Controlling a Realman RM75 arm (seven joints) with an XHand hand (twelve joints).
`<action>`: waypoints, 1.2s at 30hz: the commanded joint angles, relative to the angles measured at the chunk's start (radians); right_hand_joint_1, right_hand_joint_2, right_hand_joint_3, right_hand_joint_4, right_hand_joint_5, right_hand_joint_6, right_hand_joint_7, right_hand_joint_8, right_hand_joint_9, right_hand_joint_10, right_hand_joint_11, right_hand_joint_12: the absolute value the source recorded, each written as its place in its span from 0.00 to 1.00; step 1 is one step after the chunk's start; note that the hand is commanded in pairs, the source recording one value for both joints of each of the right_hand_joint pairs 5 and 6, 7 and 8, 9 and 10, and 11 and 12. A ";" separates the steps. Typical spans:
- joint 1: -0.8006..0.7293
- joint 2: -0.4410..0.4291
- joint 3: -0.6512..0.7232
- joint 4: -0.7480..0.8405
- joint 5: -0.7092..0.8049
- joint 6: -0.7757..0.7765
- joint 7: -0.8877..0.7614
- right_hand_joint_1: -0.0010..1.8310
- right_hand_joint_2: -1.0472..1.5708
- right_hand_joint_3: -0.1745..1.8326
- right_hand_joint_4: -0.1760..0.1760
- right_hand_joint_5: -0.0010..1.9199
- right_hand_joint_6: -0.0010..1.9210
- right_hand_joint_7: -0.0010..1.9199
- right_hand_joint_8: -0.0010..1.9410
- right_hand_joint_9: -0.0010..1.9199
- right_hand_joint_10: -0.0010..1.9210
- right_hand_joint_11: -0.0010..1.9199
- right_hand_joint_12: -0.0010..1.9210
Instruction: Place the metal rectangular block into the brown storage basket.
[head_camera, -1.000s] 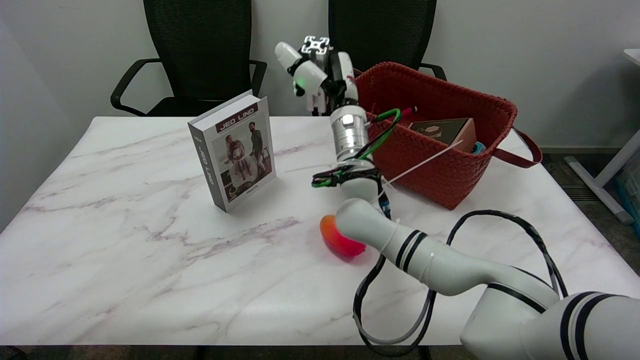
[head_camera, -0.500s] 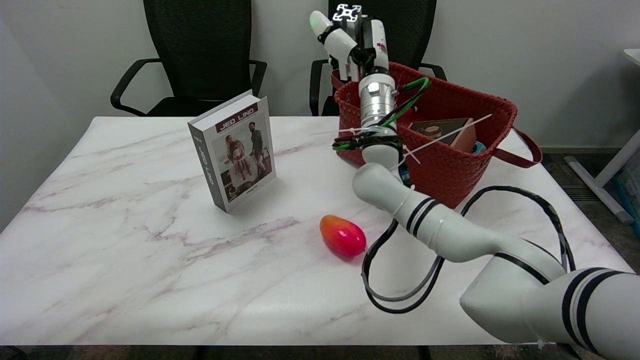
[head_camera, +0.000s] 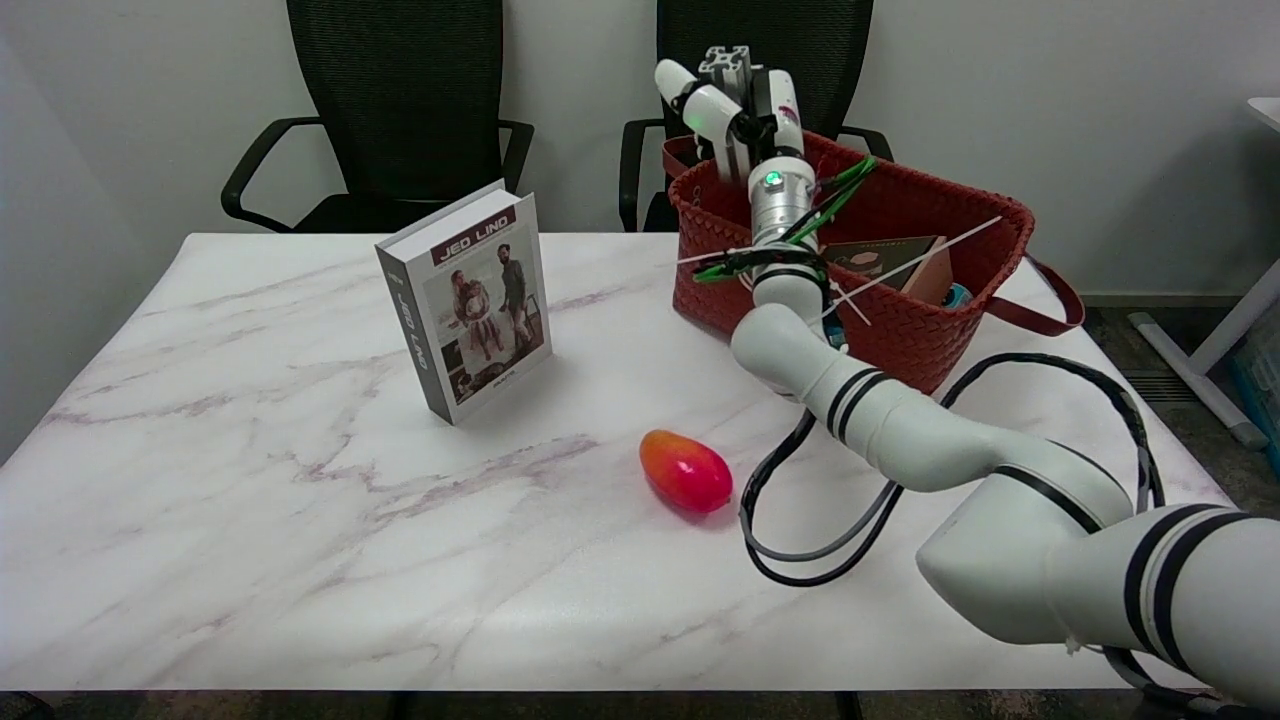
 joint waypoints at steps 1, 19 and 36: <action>0.001 0.037 0.019 -0.121 0.043 -0.069 -0.013 0.46 0.69 0.23 0.50 0.73 0.73 0.90 0.89 0.85 0.85 0.79 0.79; -0.048 0.071 0.018 -0.129 0.143 -0.129 -0.013 0.46 0.71 0.22 0.50 0.68 0.68 0.89 0.88 0.84 0.84 0.77 0.77; -0.047 0.078 0.011 -0.051 0.132 -0.097 -0.013 0.47 0.58 0.29 0.50 0.01 0.01 0.29 0.29 0.29 0.29 0.23 0.23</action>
